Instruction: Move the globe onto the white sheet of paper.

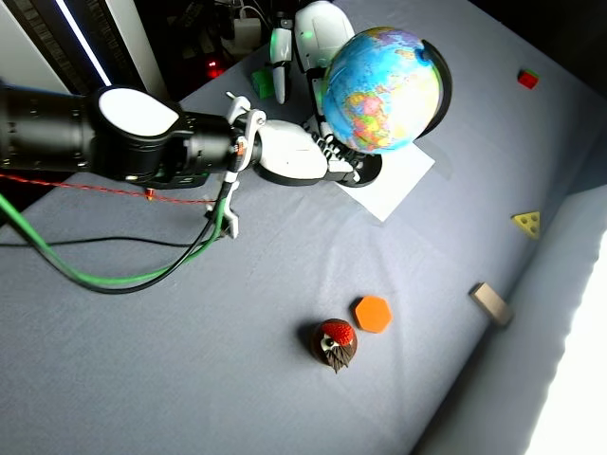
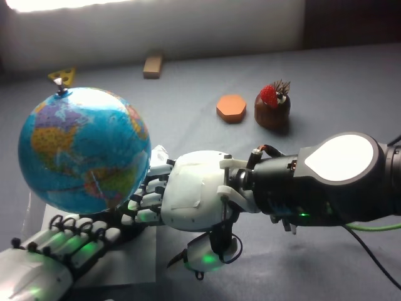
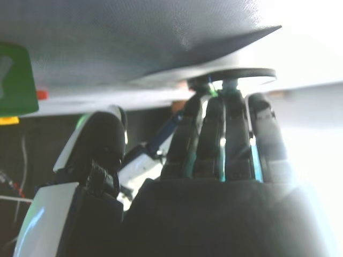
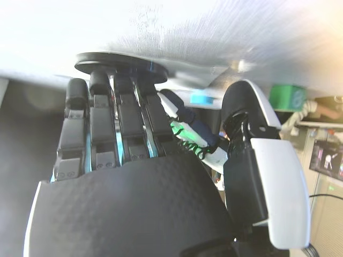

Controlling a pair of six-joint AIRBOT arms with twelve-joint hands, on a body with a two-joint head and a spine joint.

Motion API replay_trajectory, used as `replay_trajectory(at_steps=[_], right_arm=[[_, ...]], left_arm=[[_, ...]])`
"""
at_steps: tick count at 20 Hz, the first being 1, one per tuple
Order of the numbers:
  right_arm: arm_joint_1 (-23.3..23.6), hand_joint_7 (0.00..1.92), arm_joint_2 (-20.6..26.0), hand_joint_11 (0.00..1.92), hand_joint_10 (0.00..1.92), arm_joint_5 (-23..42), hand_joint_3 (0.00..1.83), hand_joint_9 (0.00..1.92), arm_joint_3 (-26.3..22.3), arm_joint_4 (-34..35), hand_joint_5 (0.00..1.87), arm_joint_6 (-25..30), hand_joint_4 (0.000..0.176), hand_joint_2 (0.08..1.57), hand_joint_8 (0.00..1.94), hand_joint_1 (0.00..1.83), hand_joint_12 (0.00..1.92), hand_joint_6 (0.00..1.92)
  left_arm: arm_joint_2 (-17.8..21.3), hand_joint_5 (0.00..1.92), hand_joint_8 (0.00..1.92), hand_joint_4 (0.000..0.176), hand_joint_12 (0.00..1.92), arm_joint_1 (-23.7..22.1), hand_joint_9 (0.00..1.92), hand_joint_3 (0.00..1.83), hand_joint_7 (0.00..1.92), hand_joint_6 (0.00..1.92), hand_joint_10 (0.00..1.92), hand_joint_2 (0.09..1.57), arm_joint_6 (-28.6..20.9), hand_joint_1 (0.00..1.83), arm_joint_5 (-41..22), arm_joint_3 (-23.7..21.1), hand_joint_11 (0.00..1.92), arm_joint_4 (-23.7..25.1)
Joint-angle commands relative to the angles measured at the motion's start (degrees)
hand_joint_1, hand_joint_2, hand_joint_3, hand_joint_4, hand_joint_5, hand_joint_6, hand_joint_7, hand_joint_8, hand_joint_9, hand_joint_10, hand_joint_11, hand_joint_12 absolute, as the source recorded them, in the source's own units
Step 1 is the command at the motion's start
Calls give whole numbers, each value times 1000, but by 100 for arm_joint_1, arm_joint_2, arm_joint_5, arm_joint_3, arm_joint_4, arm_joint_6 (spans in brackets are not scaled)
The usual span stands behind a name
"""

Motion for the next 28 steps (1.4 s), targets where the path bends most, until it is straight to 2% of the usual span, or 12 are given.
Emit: replay_trajectory(at_steps=[1, 6, 10, 15, 17, 19, 21, 23, 24, 26, 28], right_arm=[[-21, 237, -15, 0, 1, 102, 0, 181, -9, -45, 222, 18, 0, 1245, 0, 36, 378, 1], [70, 226, 125, 0, 0, 147, 0, 177, -48, -46, 221, 13, 0, 1245, 0, 35, 352, 3], [203, 226, 260, 0, 0, 224, 0, 176, -154, -46, 211, 119, 0, 1246, 1, 28, 353, 0], [301, 230, 417, 0, 0, 300, 1, 175, -222, -46, 237, 247, 0, 1247, 2, 28, 353, 11], [338, 230, 565, 0, 0, 332, 0, 175, -337, -47, 224, 393, 0, 1246, 1, 29, 240, 3], [336, 230, 841, 0, 0, 313, 0, 175, -592, -47, 222, 433, 0, 1247, 0, 30, 232, 2], [273, 231, 1167, 0, 0, 212, 0, 173, -860, -49, 209, 597, 0, 1247, 0, 25, 166, 5], [168, 231, 1588, 0, 0, 102, 0, 172, -1188, -49, 209, 873, 0, 1247, 0, 23, 161, 5], [112, 239, 1798, 0, 4, -147, 0, 183, -1398, -47, 210, 963, 0, 1246, 2, 32, 279, 4], [-22, 242, 2224, 0, 3, -841, 0, 186, -1854, -43, 213, 1222, 0, 1247, 2, 30, 330, 4], [-188, 242, 2842, 0, 3, -1882, 0, 186, -2476, -39, 213, 1894, 0, 1247, 1, 31, 333, 4]], left_arm=[[25, 0, 0, 0, 0, 9, 0, 0, 0, 0, 0, 1384, -14, 0, -530, -7, 0, 90], [175, 1, 0, 0, 0, 278, 0, 0, 0, 0, 0, 1384, -162, 0, -680, -31, 0, 9], [247, 9, 0, 0, 0, 295, 0, 0, 0, 3, 0, 1384, -196, 0, -863, -130, 0, -175], [392, 6, 0, 0, 0, 176, 0, 0, 0, 2, 0, 1384, -205, 0, -608, -381, 0, -365], [492, 0, 0, 0, 0, 71, 0, 0, 0, 0, 0, 1384, -142, 0, -385, -534, 0, -506], [638, 0, 0, 0, 0, -179, 0, 0, 0, 0, 0, 1384, 32, 0, 151, -730, 0, -788], [772, 1, 0, 0, 0, -487, 0, 0, 0, 0, 0, 1384, 431, 0, 750, -939, 0, -1341], [838, 0, 0, 0, 0, -739, 0, 0, 0, 0, 0, 1384, 723, 0, 912, -1162, 0, -1925], [858, 8, 0, 0, 0, -854, 0, 0, 0, 3, 0, 1384, 789, 0, 924, -1262, 0, -2207], [936, 5, 0, 0, 0, -1162, 0, 0, 0, 2, 0, 1383, 1140, 0, 971, -1484, 0, -2751], [1024, 5, 0, 0, 0, -1646, 0, 0, 0, 2, 0, 1383, 1889, 0, 1043, -1773, 0, -3635]])
